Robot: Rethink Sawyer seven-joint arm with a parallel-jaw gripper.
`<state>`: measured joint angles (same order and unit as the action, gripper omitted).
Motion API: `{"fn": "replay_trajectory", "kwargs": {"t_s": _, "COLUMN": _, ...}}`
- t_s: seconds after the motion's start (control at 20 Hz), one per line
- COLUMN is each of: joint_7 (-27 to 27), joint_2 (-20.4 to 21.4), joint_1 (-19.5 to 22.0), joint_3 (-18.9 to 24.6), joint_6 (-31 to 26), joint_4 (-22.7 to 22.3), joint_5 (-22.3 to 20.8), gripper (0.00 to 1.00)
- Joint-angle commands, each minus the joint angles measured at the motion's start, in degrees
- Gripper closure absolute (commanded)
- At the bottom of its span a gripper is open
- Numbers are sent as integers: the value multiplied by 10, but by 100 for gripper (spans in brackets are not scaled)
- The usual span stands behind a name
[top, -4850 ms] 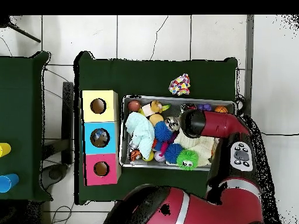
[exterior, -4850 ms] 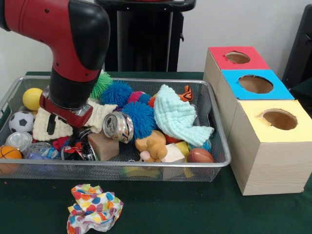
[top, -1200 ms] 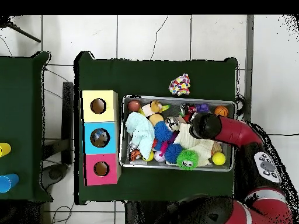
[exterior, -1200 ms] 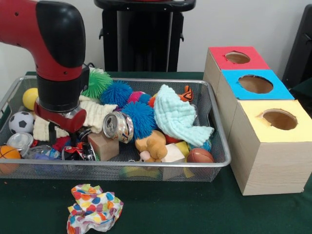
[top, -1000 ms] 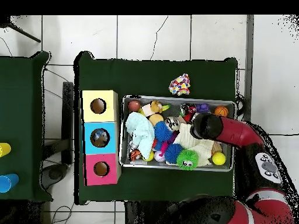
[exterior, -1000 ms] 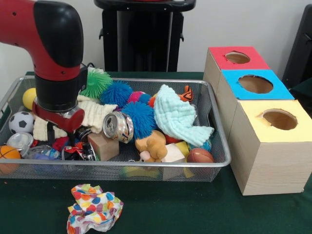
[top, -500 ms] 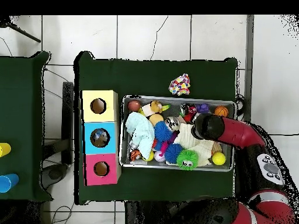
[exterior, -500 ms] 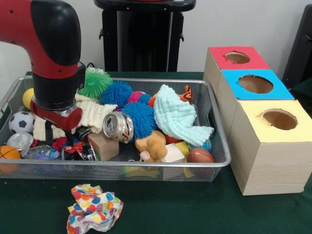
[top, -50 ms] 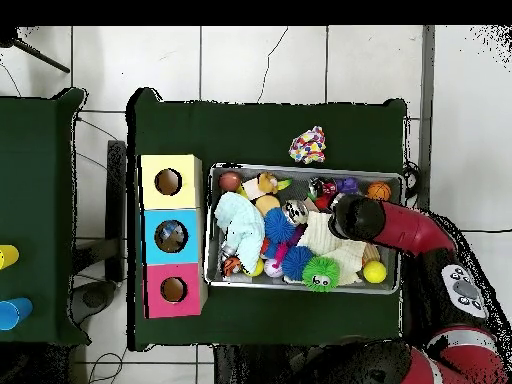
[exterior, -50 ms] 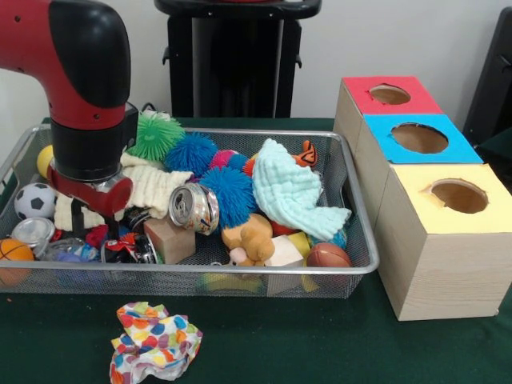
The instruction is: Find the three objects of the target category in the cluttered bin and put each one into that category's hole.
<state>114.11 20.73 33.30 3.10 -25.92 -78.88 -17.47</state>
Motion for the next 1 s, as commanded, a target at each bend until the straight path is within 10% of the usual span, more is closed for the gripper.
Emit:
{"fn": "replay_trajectory", "kwargs": {"t_s": 0.05, "joint_7": -8, "joint_2": -42, "joint_1": 15, "joint_3": 35, "joint_6": 65, "joint_4": 5, "joint_5": -39, "gripper": 0}}
{"fn": "replay_trajectory", "kwargs": {"t_s": 1.0, "joint_7": -21, "joint_2": 30, "joint_1": 21, "joint_3": 33, "joint_6": 15, "joint_4": -33, "joint_5": -25, "gripper": 0}}
